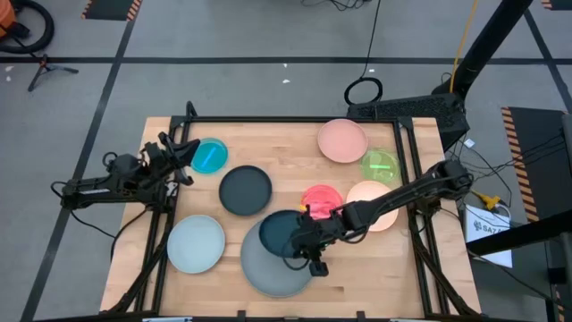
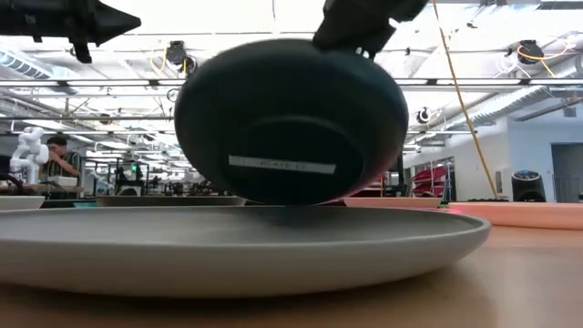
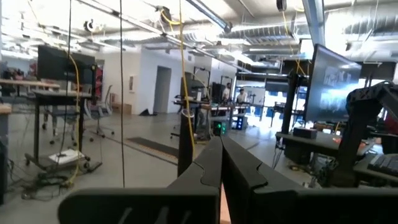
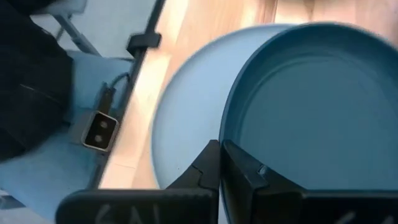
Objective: Stack plastic plates
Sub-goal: Stack the top dark blue plate on top of the gray plate
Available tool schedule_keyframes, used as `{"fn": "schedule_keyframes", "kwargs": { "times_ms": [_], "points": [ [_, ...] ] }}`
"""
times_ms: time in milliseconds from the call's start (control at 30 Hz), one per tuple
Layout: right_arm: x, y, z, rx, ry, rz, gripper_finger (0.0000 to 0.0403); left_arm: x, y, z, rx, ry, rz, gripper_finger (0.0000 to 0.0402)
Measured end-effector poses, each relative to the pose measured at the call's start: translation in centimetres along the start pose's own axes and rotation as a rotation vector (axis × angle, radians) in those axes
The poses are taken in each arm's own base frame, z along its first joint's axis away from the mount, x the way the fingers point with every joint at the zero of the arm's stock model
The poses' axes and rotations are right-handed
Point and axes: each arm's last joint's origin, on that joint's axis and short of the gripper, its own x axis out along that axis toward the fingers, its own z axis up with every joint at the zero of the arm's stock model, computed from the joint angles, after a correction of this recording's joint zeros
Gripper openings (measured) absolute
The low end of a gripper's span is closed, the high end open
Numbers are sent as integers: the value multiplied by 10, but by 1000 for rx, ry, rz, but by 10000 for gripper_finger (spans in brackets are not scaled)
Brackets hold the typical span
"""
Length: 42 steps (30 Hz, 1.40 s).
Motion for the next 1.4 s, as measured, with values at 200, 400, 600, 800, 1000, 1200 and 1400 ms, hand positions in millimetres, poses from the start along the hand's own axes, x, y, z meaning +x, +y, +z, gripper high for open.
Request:
{"fn": "schedule_keyframes", "kwargs": {
  "times_ms": [200,400,600,800,1000,1200,1400],
  "points": [
    [13,-3,-5,4,31,-7,19,0,0,-4,-52,38,0,6],
    [16,-4,-5,4,21,-3,61,-1,0,-10,-98,97,3,6],
    [13,-5,-7,-23,49,-13,98,-2,0,-21,-174,199,19,6],
    [5,-23,-26,-86,175,-445,93,-1,-1,-33,-308,310,57,6],
    [-3,-52,-34,-136,219,-814,72,7,-8,-40,-321,377,39,6],
    [0,-85,-45,-40,215,-763,51,15,-14,-39,-301,347,5,6],
    [10,-87,-50,-23,147,-595,33,17,-16,-38,-294,338,-7,6]
  ]
}}
